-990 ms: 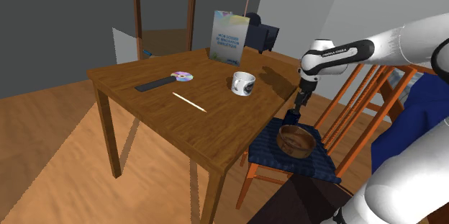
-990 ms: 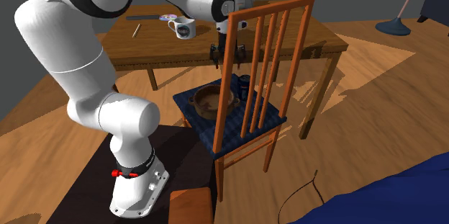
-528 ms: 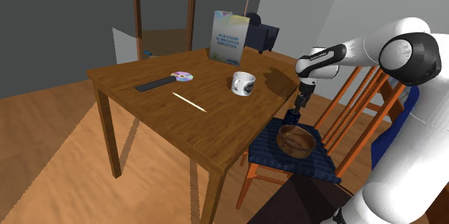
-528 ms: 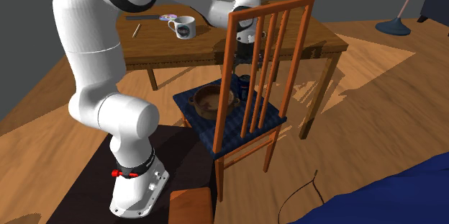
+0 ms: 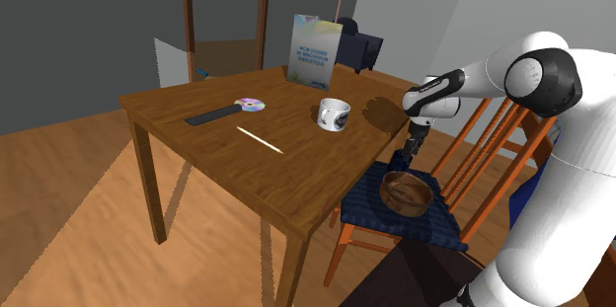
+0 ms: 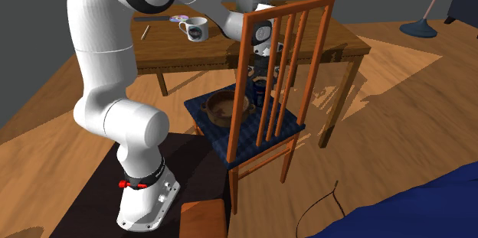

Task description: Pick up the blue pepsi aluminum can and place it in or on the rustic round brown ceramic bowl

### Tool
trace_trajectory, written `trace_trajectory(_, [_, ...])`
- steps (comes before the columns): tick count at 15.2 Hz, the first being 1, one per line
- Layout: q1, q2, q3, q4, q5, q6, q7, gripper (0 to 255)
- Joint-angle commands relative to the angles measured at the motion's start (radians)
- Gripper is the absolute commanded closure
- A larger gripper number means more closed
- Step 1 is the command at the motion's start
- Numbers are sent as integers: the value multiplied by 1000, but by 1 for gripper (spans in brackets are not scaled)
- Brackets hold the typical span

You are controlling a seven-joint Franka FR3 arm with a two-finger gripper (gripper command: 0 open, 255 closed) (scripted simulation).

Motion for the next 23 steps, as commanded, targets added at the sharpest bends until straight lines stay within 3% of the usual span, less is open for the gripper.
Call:
trace_trajectory(1, [-1,6,1,-3,3,9,-2,0])
trace_trajectory(7, [-1,6,1,-3,3,9,-2,0])
trace_trajectory(8, [-1,6,1,-3,3,9,-2,255])
trace_trajectory(17, [-1,6,1,-3,3,9,-2,255])
trace_trajectory(23, [7,-45,-7,25,-25,-64,14,255])
